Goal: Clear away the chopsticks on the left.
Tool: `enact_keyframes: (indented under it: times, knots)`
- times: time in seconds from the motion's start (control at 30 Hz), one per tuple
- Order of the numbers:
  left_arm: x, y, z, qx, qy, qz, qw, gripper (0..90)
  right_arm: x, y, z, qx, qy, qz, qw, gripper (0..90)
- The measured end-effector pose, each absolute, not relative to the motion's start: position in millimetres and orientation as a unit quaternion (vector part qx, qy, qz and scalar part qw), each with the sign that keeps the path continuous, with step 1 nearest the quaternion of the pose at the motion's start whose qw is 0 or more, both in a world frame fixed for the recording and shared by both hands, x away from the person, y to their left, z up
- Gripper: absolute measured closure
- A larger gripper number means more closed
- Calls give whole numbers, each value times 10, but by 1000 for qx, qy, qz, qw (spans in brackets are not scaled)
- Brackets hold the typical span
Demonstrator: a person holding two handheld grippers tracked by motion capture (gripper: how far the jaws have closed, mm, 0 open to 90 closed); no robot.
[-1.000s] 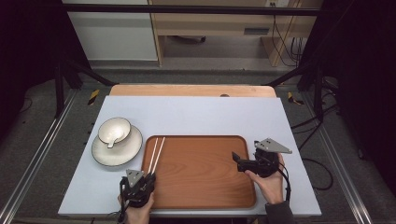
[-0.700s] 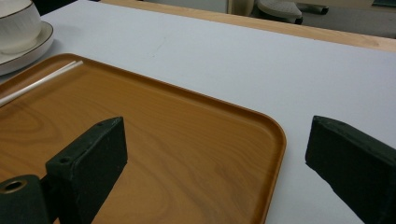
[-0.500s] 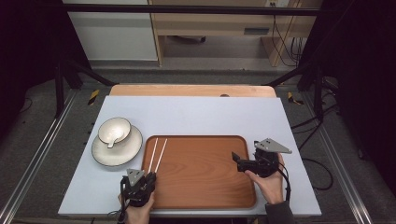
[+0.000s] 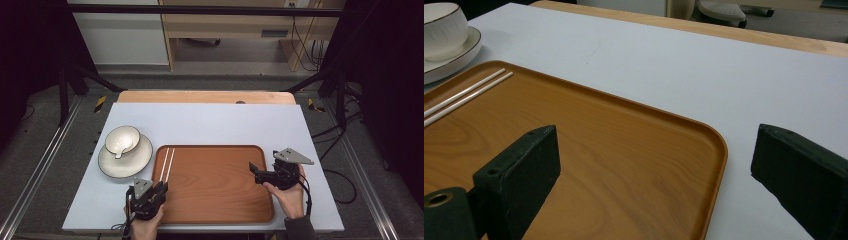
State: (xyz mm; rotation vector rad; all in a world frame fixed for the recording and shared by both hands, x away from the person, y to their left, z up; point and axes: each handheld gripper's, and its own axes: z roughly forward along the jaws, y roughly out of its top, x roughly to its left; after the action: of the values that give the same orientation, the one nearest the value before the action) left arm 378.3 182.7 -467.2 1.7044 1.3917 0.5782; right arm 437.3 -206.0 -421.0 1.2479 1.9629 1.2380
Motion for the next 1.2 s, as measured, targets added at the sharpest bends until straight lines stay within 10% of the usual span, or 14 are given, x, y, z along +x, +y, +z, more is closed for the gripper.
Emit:
enact_keyframes:
  times: [1.2]
  knots:
    - [3968, 2689, -4411, 753, 423, 202, 461, 299, 4364, -2228, -4204, 481, 702, 456, 260, 52]
